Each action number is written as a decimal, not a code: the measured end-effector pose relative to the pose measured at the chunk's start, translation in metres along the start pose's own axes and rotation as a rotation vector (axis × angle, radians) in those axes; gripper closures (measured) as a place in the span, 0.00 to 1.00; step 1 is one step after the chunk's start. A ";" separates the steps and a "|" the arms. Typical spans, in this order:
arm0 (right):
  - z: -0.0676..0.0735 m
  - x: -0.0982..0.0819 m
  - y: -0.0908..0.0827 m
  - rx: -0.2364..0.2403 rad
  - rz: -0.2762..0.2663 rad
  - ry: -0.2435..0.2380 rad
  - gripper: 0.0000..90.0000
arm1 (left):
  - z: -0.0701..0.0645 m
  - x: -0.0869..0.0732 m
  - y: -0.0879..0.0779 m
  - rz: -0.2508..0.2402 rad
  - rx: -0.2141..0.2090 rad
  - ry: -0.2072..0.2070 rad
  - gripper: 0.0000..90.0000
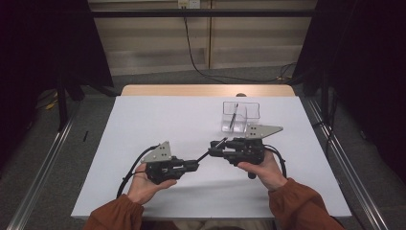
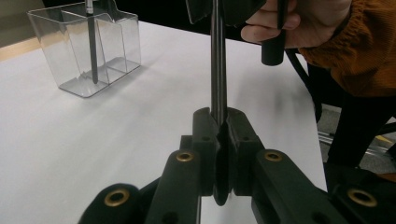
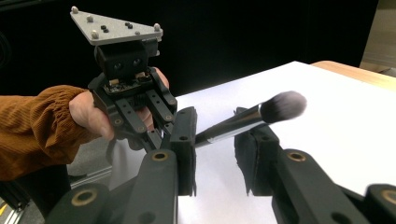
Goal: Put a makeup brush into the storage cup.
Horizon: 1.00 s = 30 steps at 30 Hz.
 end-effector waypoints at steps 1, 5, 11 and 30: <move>0.000 0.000 0.000 0.004 -0.004 0.001 0.77 | 0.000 0.000 0.000 0.000 -0.003 -0.001 0.93; 0.002 0.001 0.001 0.019 -0.011 0.015 0.80 | 0.000 -0.003 0.003 0.016 -0.002 0.007 0.93; 0.002 0.003 0.001 0.062 -0.035 0.066 0.86 | -0.004 -0.002 0.007 0.020 -0.006 0.016 0.93; 0.007 0.006 0.002 0.081 -0.025 0.071 0.92 | 0.003 -0.003 0.005 -0.003 0.041 -0.026 0.77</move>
Point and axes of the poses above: each handheld gripper's, and its own axes: y roughly forward along the jaws, x roughly out of its top, z roughly to its left, the point moved 6 cm from there along y, roughly forward along the jaws, and after that the axes turned 3 degrees about y, right-handed, at the moved point
